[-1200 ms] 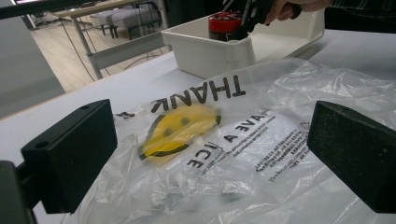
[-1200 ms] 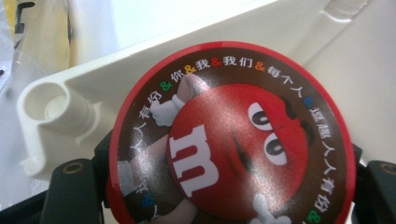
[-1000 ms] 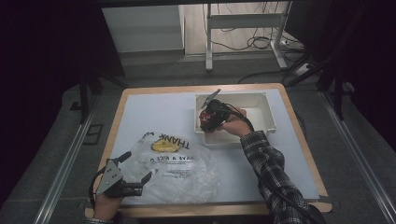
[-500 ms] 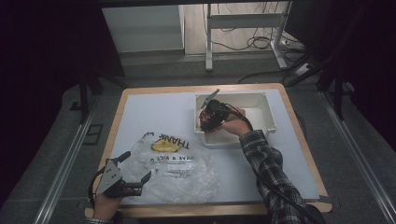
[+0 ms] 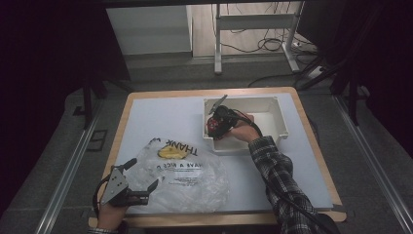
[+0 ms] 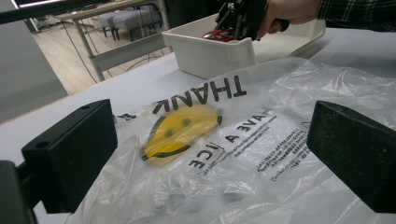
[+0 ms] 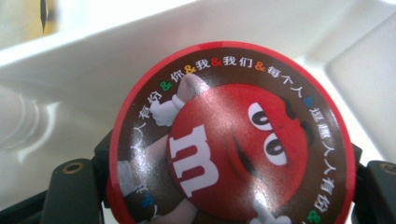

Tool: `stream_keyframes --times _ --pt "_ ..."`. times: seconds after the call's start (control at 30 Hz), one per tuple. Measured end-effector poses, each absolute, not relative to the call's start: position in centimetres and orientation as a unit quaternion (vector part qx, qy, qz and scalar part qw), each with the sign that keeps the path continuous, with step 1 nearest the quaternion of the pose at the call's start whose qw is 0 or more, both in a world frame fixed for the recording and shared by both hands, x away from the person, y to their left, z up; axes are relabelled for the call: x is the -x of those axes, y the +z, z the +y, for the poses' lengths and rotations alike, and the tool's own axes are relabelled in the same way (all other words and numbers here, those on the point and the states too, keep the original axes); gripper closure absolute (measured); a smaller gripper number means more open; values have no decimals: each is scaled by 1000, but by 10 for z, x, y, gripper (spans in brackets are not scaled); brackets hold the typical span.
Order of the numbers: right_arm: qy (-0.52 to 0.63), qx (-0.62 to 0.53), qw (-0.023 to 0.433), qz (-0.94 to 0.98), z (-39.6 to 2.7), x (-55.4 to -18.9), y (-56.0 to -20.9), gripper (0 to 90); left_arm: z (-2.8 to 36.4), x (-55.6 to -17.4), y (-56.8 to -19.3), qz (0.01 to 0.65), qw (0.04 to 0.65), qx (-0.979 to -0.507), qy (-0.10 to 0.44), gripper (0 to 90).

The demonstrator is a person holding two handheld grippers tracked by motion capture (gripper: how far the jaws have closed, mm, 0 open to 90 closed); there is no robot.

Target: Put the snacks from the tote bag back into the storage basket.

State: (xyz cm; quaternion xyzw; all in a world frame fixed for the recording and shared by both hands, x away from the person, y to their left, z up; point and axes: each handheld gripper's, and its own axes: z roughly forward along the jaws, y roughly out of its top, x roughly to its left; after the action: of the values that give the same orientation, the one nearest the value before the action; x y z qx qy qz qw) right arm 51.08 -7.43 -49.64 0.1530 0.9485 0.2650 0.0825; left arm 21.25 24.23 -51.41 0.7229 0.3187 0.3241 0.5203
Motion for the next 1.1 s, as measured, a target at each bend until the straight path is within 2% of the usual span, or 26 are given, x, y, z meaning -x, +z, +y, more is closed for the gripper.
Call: stream_keyframes --times 0.47,0.57,0.73,1.1 --pt "288 -154 78 942 -76 -515 -500 246 241 -212 -514 317 520 -724 324 16" --pt "292 -161 64 941 -77 -516 -501 179 241 -212 -514 317 520 -724 324 16" --pt "299 -151 64 940 -79 -514 -501 126 241 -212 -514 317 519 -725 325 17" --pt "318 -152 76 933 -86 -507 -494 72 240 -212 -514 316 518 -725 326 17"
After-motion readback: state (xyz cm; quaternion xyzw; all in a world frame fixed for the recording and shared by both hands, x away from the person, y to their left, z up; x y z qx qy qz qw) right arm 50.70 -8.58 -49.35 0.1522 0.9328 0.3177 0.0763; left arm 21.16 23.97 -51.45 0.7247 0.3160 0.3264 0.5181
